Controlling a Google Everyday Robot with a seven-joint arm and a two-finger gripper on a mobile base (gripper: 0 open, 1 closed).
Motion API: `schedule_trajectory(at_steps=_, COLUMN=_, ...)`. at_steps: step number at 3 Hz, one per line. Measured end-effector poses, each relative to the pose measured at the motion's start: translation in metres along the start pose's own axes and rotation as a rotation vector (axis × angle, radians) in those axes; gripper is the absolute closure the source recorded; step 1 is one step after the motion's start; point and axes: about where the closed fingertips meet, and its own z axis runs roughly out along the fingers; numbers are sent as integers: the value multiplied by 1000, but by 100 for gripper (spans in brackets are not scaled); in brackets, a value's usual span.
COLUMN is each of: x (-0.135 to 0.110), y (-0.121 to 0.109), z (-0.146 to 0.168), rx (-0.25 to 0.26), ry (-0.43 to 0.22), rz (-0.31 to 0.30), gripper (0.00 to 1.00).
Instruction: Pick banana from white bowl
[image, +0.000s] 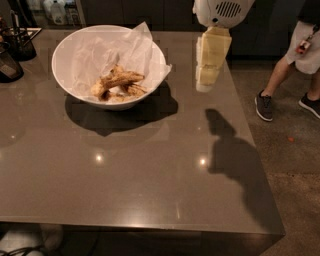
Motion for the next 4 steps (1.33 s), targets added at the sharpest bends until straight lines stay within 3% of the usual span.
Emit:
schedule_trajectory(at_steps=2, x=-59, y=-36, z=21, rx=-4, ry=8, rz=-113, gripper=0)
schedule_trajectory(at_steps=4, x=-81, y=-53, z=31, rx=15, ry=-20, rz=-137, gripper=0)
